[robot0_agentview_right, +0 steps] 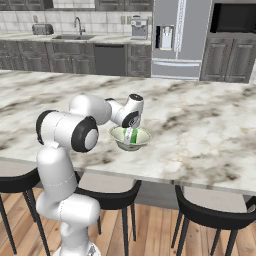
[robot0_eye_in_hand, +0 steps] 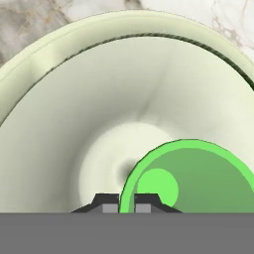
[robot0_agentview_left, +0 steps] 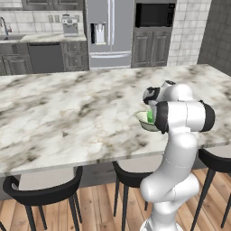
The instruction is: Place the cup inside the bowl on the dining table and move the bowl to any counter.
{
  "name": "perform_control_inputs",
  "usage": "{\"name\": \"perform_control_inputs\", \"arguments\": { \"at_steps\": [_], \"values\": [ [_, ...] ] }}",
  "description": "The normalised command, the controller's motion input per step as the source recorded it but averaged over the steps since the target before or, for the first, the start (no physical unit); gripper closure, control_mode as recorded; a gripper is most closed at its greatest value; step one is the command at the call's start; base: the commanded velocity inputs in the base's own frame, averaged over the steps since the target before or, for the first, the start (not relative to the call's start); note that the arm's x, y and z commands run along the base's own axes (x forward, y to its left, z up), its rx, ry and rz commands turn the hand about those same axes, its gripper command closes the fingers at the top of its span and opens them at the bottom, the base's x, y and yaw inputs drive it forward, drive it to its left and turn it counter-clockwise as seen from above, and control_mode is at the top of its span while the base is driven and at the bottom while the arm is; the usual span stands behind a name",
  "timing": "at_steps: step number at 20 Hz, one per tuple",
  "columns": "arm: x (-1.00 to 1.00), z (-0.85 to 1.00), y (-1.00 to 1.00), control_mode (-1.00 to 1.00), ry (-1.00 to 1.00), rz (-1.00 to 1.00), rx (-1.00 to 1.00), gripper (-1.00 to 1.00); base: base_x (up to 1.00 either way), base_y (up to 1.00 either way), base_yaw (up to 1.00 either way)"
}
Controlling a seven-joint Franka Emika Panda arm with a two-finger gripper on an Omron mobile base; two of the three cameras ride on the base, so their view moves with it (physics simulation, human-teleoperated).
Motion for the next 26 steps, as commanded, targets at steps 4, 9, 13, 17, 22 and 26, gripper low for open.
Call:
{"name": "perform_control_inputs", "arguments": {
  "at_steps": [4, 9, 13, 17, 22, 26],
  "values": [
    [0.0, 0.0, 0.04, -1.0, 0.0, 0.0, 0.0, -1.0, 0.0, 0.0, 0.0],
    [0.0, 0.0, 0.06, -1.0, 0.0, 0.0, 0.0, -1.0, 0.0, 0.0, 0.0],
    [0.0, 0.0, 0.0, -1.0, 0.0, 0.0, 0.0, -1.0, 0.0, 0.0, 0.0],
    [0.0, 0.0, 0.0, -1.0, 0.0, 0.0, 0.0, -1.0, 0.0, 0.0, 0.0],
    [0.0, 0.15, 0.0, -1.0, 0.0, 0.01, 0.01, -1.0, 0.0, 0.0, 0.0],
    [0.0, 0.14, 0.0, -1.0, 0.0, 0.0, 0.0, -1.0, 0.0, 0.0, 0.0]
  ]
}}
